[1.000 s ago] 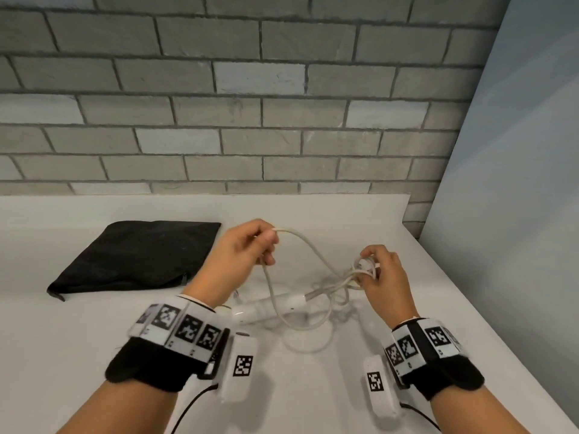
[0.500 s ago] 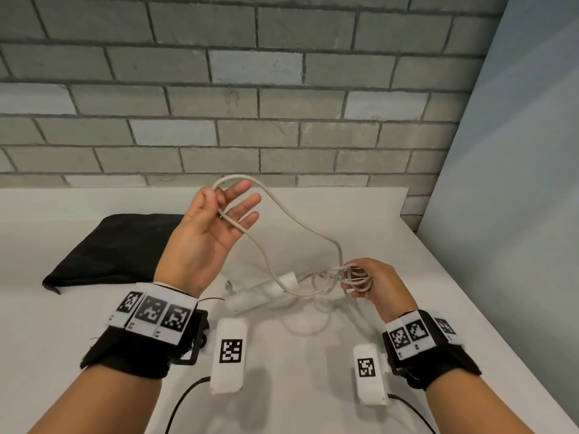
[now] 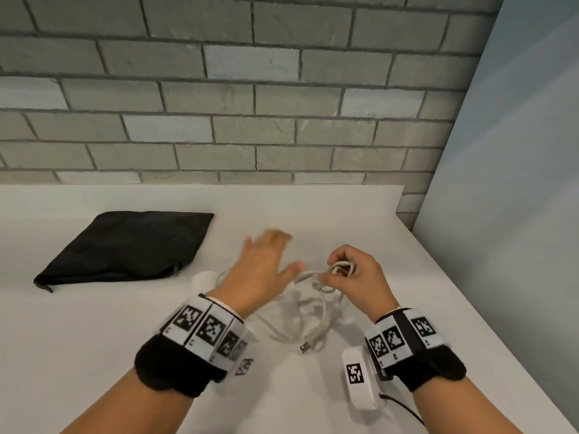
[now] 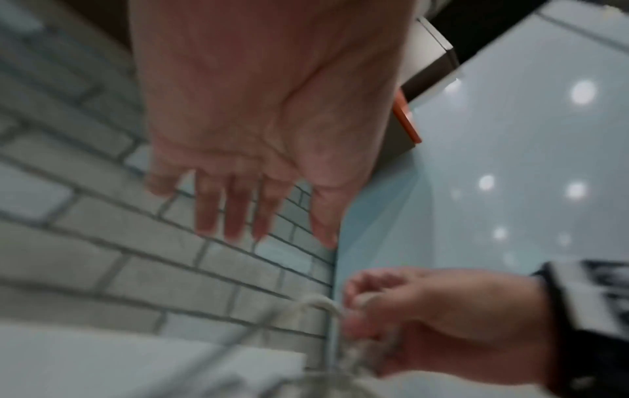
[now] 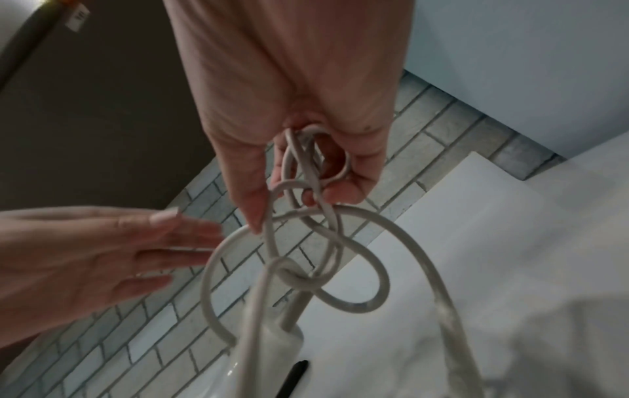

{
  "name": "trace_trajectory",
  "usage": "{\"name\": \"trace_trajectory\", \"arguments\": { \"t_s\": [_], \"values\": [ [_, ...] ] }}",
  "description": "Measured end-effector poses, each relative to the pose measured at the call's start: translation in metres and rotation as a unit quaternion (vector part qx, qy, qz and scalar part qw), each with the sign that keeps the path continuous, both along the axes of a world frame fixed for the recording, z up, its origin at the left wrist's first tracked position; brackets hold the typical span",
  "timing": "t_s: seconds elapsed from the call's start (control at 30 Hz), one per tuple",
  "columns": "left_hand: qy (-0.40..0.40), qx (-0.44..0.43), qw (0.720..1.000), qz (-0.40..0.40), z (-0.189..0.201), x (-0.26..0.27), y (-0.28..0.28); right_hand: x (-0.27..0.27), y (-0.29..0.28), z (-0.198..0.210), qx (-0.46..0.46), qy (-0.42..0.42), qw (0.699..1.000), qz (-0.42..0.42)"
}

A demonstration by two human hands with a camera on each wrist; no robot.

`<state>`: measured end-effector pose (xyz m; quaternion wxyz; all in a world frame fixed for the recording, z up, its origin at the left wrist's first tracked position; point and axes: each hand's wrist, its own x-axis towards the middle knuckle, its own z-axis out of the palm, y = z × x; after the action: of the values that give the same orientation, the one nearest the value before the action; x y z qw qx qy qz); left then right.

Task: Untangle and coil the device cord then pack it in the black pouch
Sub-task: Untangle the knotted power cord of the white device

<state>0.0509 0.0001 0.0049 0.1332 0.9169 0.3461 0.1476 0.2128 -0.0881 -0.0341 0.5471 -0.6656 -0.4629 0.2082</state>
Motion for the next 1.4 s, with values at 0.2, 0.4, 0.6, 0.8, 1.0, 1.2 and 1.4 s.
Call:
{"name": "trace_trajectory", "arguments": {
  "t_s": [0.2, 0.4, 0.6, 0.8, 1.0, 1.2, 1.4],
  "values": [
    [-0.094, -0.153, 0.979, -0.093, -0.01, 0.022, -0.016, -0.006, -0.005, 0.016, 0.023, 0.035, 0.997, 0.058],
    [-0.313, -0.312, 0.889, -0.118, 0.01, 0.013, -0.011, 0.007, -0.01, 0.009, -0.016, 0.041, 0.998, 0.052],
    [-0.432, -0.392, 0.794, -0.171, 0.034, 0.0, -0.015, 0.015, -0.008, -0.002, -0.056, 0.062, 0.996, 0.044],
    [-0.505, -0.421, 0.742, -0.131, 0.031, -0.006, -0.01, 0.02, -0.005, 0.006, -0.057, 0.143, 0.988, 0.001],
    [-0.514, -0.383, 0.76, 0.107, 0.02, -0.02, 0.011, 0.015, -0.009, 0.002, 0.01, 0.18, 0.984, -0.007],
    [-0.178, -0.298, 0.931, 0.114, 0.014, -0.025, 0.019, 0.02, -0.004, -0.009, 0.007, 0.139, 0.989, -0.052],
    [0.008, -0.303, 0.951, -0.057, 0.017, 0.0, -0.009, 0.014, -0.002, -0.001, -0.035, -0.019, 0.997, -0.062]
  ]
}}
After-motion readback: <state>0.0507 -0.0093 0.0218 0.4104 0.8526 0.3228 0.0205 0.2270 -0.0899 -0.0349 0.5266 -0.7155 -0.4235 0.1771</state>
